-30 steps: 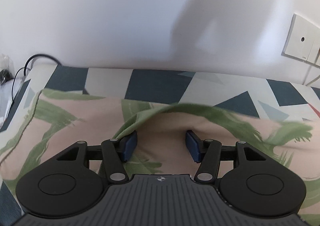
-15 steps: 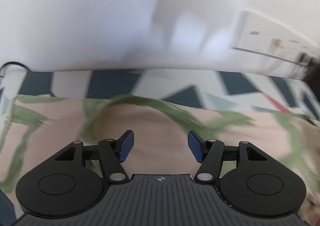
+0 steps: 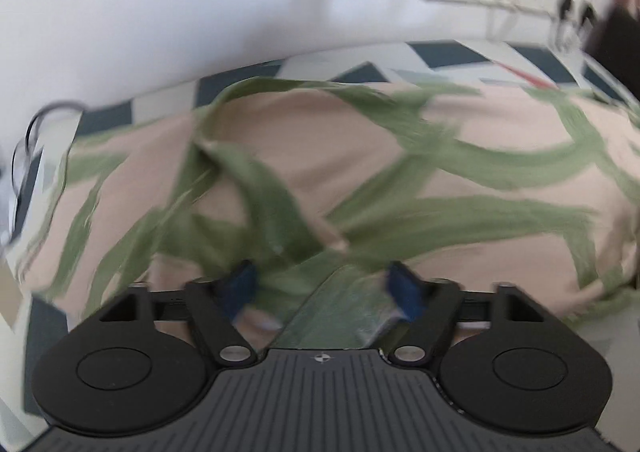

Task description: Fold clothes

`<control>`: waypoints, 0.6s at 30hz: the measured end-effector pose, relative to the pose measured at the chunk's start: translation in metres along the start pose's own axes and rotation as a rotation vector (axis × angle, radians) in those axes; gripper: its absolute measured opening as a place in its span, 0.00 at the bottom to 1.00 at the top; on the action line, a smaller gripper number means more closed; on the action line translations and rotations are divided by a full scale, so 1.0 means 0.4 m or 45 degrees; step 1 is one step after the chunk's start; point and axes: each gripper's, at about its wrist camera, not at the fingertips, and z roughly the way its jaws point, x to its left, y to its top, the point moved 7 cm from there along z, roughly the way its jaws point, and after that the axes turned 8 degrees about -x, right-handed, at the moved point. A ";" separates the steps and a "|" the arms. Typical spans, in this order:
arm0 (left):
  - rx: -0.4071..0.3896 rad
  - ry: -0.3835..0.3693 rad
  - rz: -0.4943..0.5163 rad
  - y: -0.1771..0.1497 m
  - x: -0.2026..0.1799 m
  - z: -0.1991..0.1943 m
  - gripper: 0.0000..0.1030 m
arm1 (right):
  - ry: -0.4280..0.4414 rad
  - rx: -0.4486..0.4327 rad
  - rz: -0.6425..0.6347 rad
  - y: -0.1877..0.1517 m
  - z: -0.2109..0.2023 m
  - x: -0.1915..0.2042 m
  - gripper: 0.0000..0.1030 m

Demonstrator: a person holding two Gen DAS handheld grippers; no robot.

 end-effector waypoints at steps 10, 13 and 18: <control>-0.014 -0.029 -0.017 -0.032 0.028 -0.016 0.79 | -0.325 0.103 -0.001 -0.092 -0.016 -0.009 0.59; -0.025 -0.053 -0.005 -0.049 0.043 -0.028 0.79 | -0.310 0.161 0.109 -0.136 -0.079 -0.061 0.63; 0.001 -0.073 0.011 -0.050 0.048 -0.037 0.79 | -0.328 0.132 0.246 -0.182 -0.127 -0.061 0.62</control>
